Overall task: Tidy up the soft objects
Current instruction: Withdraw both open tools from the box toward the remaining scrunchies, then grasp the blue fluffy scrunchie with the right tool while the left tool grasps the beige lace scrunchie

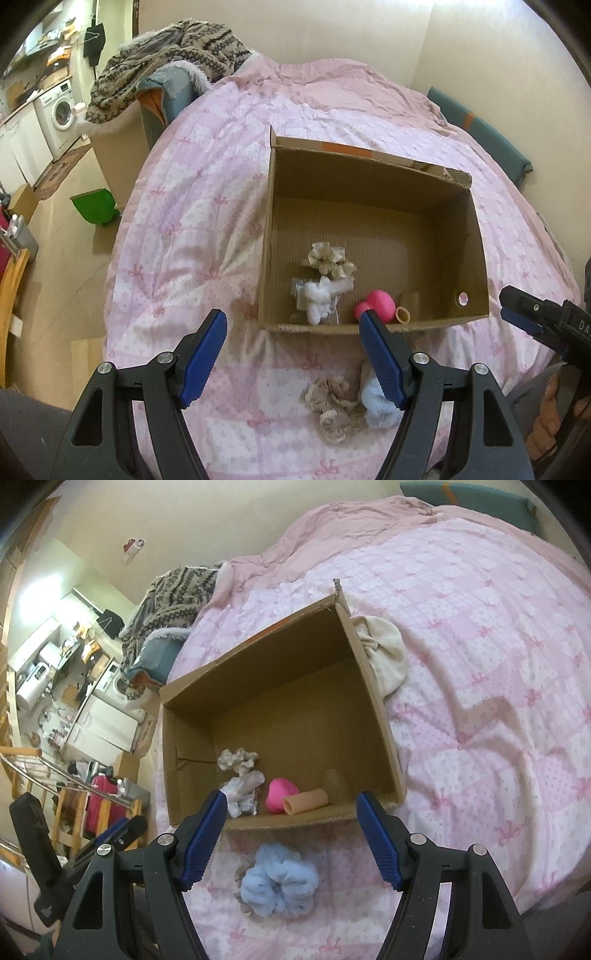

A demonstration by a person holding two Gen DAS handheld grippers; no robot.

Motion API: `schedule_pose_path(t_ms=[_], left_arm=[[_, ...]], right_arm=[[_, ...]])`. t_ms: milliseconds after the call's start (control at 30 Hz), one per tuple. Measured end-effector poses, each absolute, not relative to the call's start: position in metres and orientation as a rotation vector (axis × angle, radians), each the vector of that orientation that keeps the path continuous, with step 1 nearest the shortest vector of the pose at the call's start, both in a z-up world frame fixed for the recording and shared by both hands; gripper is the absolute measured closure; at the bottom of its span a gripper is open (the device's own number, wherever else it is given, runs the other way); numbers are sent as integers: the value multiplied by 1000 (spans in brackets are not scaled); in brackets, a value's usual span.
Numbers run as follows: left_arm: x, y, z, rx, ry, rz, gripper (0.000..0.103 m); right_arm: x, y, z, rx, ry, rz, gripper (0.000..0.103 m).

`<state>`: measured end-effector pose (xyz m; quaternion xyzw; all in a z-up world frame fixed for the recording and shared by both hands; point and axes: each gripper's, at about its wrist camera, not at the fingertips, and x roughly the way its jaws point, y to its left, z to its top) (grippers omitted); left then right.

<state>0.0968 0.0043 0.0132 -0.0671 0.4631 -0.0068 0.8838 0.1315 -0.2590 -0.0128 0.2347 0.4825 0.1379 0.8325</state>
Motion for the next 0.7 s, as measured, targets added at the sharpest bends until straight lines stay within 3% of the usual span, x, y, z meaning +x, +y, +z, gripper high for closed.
schedule_pose_path(t_ms=[700], left_arm=[[87, 21, -29, -243, 1101, 95, 31]], right_arm=[[117, -254, -52, 547, 1165, 275, 26]])
